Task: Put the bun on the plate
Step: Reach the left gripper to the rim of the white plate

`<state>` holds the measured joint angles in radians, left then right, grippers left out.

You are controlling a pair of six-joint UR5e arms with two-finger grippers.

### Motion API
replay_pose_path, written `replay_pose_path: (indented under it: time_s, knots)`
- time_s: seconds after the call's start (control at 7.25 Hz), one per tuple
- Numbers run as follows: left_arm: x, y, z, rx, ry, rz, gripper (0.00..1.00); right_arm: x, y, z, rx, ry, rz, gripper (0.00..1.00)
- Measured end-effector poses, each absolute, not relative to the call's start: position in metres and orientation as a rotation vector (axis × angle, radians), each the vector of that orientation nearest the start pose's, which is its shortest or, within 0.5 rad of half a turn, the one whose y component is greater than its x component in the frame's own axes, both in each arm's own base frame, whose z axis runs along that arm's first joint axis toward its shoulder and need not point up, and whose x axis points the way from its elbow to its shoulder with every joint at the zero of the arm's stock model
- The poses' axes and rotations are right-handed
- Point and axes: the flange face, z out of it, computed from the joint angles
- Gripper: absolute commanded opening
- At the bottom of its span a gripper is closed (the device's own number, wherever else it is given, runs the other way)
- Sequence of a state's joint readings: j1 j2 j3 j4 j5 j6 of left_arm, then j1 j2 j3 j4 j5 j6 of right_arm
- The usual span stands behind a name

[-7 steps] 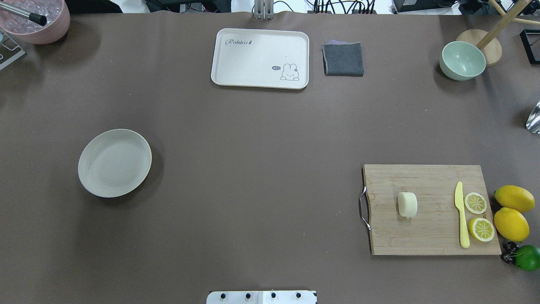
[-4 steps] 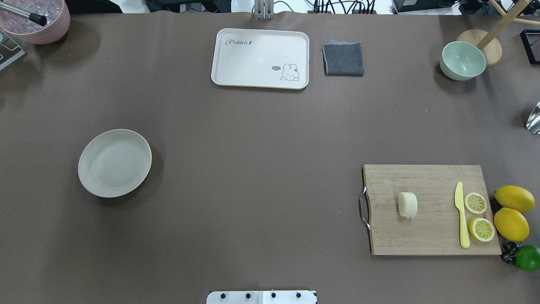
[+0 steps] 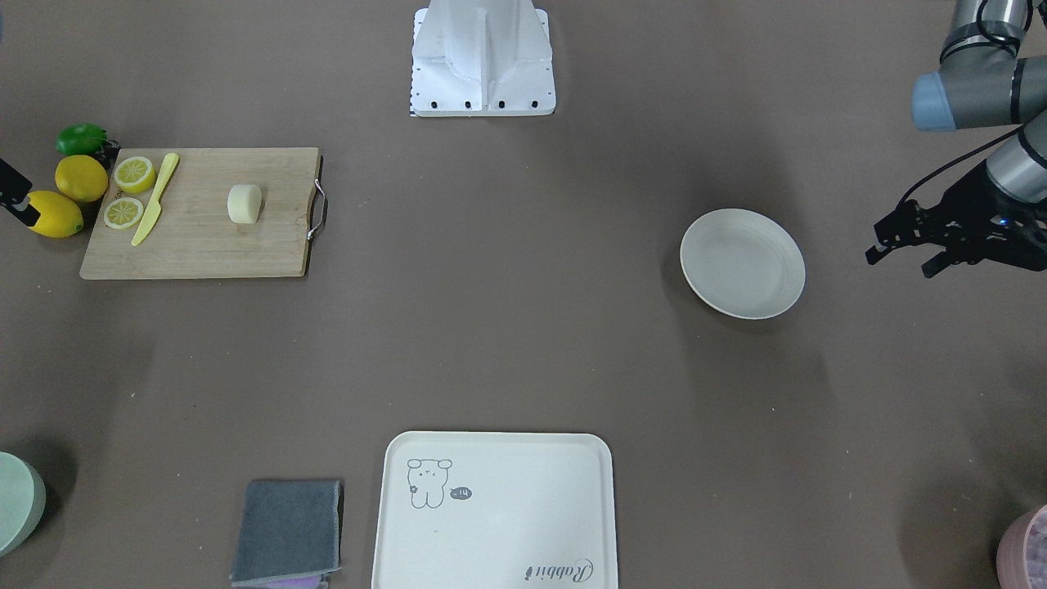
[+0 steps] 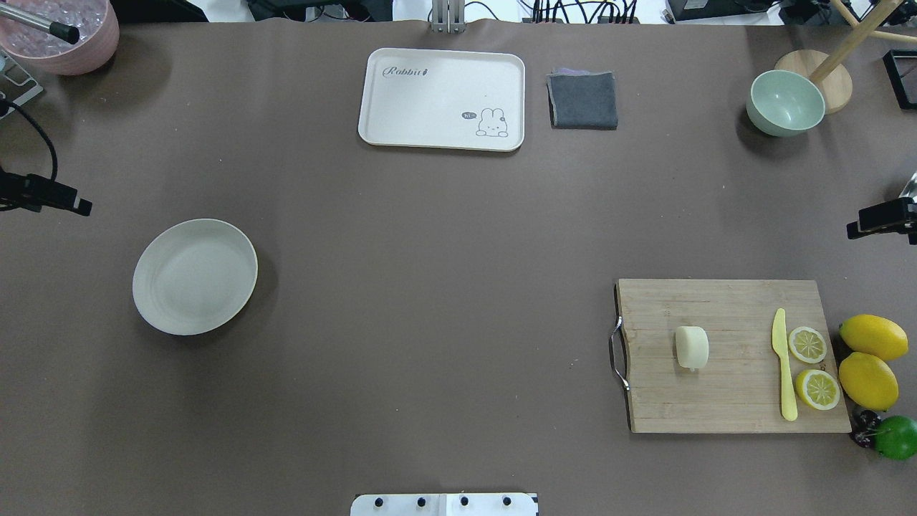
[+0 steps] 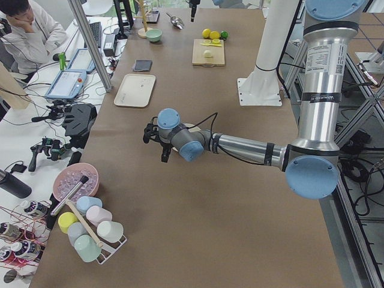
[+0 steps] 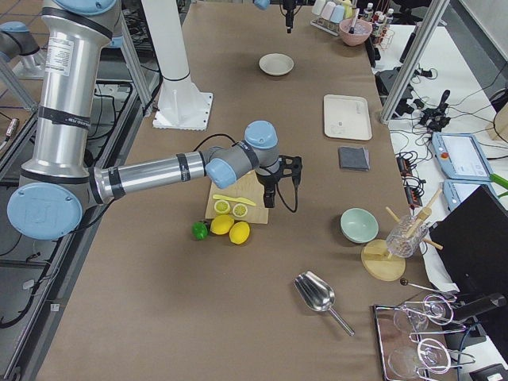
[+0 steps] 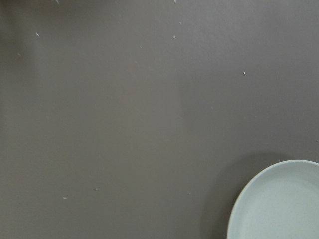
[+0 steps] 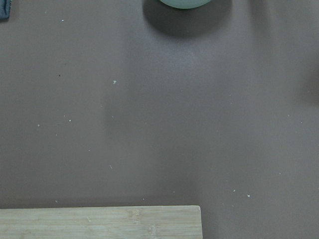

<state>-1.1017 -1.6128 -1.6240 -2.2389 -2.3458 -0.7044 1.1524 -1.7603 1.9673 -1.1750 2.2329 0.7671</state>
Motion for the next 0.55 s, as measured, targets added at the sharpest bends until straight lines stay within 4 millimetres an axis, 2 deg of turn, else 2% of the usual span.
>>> replay_pose_path:
  time_s: [0.28, 0.41, 0.55]
  knots:
    - [0.240, -0.492, 0.547, 0.168, 1.085, 0.062, 0.91, -0.114, -0.422, 0.505, 0.121, -0.859, 0.127, 1.00]
    - [0.261, -0.485, 0.550, 0.168, 1.103, 0.047, 0.81, -0.114, -0.422, 0.504, 0.122, -0.860, 0.127, 1.00]
    - [0.277, -0.478, 0.552, 0.178, 1.106, 0.040, 0.56, -0.115, -0.422, 0.504, 0.121, -0.861, 0.126, 1.00]
